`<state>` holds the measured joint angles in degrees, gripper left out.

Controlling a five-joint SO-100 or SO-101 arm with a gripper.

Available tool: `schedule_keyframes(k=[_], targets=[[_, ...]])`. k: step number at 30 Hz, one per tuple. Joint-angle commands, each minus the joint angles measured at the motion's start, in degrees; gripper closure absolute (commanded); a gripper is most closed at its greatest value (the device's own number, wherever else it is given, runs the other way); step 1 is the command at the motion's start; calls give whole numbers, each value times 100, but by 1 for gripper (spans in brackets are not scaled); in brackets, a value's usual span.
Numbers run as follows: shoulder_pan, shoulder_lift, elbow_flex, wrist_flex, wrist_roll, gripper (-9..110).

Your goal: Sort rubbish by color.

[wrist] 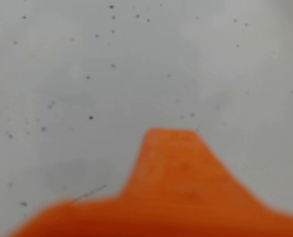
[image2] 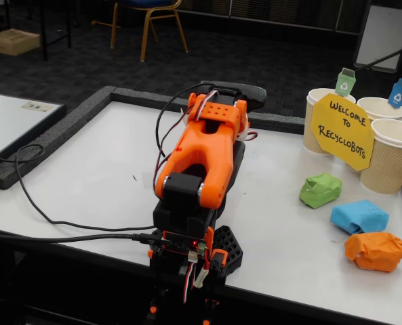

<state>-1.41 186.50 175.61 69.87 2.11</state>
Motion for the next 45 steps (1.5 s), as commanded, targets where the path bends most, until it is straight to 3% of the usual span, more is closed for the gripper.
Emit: schedule_keyframes(k=[1, 8, 20, 27, 45], targets=[[-70, 176, -264, -176, 62, 93], [62, -202, -598, -404, 35, 89], [633, -2707, -3489, -817, -70, 88], [1002, -3542, -5089, -123, -79, 88], [2971, -3604, -6170, 958, -360, 87]])
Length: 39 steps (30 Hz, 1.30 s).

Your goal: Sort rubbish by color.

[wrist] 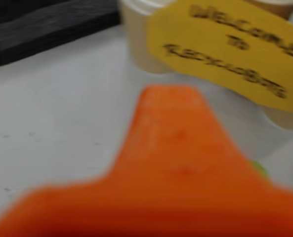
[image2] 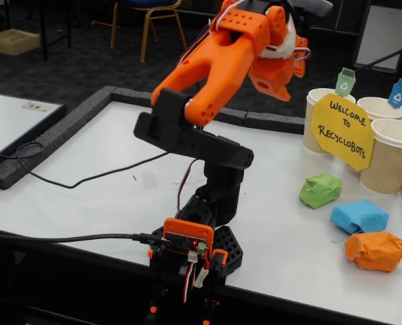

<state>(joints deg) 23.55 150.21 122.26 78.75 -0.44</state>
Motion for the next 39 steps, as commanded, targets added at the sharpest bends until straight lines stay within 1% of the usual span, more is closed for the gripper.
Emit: schedule_keyframes(k=[1, 6, 13, 20, 28, 34, 39], targets=[[589, 26, -861, 105, -105, 87], [1055, 35, -1072, 422, -229, 87], [1336, 35, -1266, 853, -246, 88], [1556, 35, -1301, 923, -255, 88], [1925, 26, -1257, 1002, -492, 88], [1925, -413, -1134, 1002, -501, 88], [1925, -580, -1107, 1336, -1020, 89]])
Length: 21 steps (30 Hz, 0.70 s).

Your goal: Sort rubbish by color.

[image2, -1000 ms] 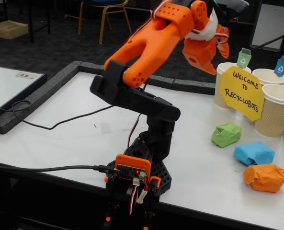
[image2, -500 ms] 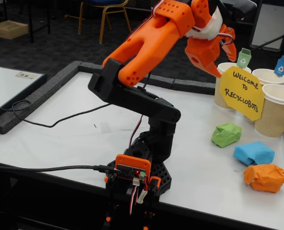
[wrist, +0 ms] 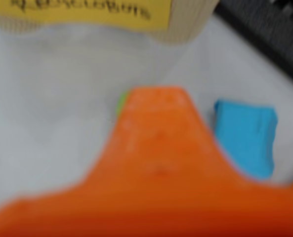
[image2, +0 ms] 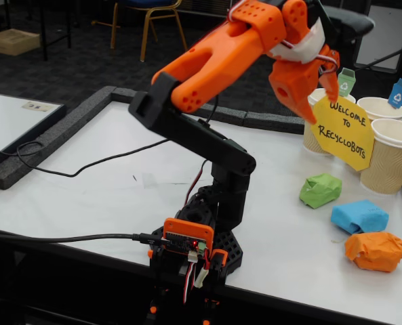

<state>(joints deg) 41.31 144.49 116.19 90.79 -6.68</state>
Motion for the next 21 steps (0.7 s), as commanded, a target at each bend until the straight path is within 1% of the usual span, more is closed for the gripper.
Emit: schedule_keyframes(k=[1, 13, 21], targets=[[149, -9, -475, 176, -475, 89], [149, -9, -97, -105, -545, 90], [149, -53, 246, -615, -545, 89]])
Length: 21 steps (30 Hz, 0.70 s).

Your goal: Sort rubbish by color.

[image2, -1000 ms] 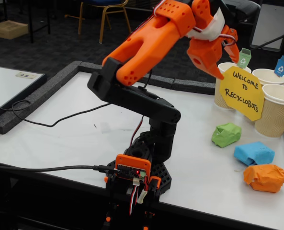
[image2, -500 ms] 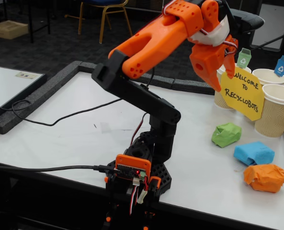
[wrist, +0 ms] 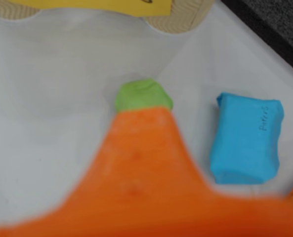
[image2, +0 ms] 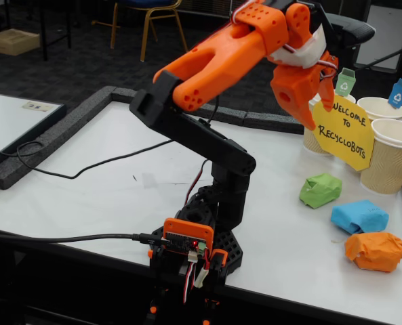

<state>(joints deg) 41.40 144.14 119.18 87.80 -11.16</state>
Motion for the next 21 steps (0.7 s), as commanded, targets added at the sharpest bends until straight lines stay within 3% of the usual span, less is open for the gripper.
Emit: schedule_keyframes(k=[1, 21], targets=[[141, -35, 9, -378, -97, 89], [141, -2188, 606, -2452, -369, 86]])
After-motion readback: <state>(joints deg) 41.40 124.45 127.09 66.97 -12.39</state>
